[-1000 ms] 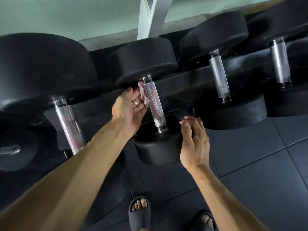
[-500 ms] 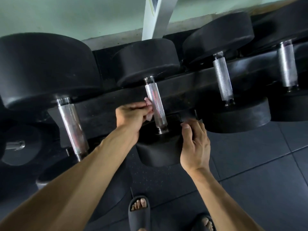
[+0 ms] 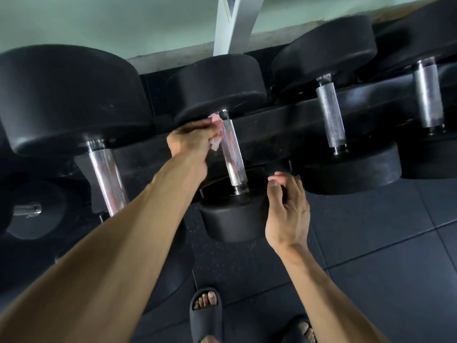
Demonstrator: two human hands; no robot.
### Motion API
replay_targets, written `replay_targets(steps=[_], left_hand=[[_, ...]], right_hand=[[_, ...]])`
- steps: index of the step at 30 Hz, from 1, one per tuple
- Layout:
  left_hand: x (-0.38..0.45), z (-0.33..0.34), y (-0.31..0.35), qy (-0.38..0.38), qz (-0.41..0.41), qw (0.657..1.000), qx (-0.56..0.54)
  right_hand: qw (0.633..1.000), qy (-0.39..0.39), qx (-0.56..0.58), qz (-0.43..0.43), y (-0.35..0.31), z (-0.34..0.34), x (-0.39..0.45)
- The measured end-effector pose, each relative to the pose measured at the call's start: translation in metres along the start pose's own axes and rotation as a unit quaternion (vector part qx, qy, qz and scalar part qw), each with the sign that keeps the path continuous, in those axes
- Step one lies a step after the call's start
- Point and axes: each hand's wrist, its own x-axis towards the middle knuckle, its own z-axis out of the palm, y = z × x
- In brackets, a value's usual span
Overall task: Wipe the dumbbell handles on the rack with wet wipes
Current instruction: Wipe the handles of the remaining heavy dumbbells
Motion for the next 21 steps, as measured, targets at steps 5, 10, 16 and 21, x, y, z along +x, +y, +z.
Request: replay_targets(steps=[5, 10, 16, 21], left_hand=[[-0.029, -0.021, -0.026, -0.050, 0.003, 0.994, 0.101], [-0.040, -0.027, -0.027, -0.059, -0.005, 0.994, 0.097], [-0.017, 0.001, -0.010, -0.004, 0.111, 0.992, 0.054], [-0.028, -0.011, -0.026, -0.008, 0.126, 0.974, 0.186]], right_hand=[[1.000, 0.009, -0.003, -0.014, -0.001, -0.001, -0.001], [0.998, -0.021, -0.031, -0.047, 0.001, -0.005, -0.001], [0.996, -0.046, -0.033, -0.067, 0.008, -0.007, 0.000], [0.995, -0.050, -0.022, -0.079, 0.010, -0.007, 0.003]])
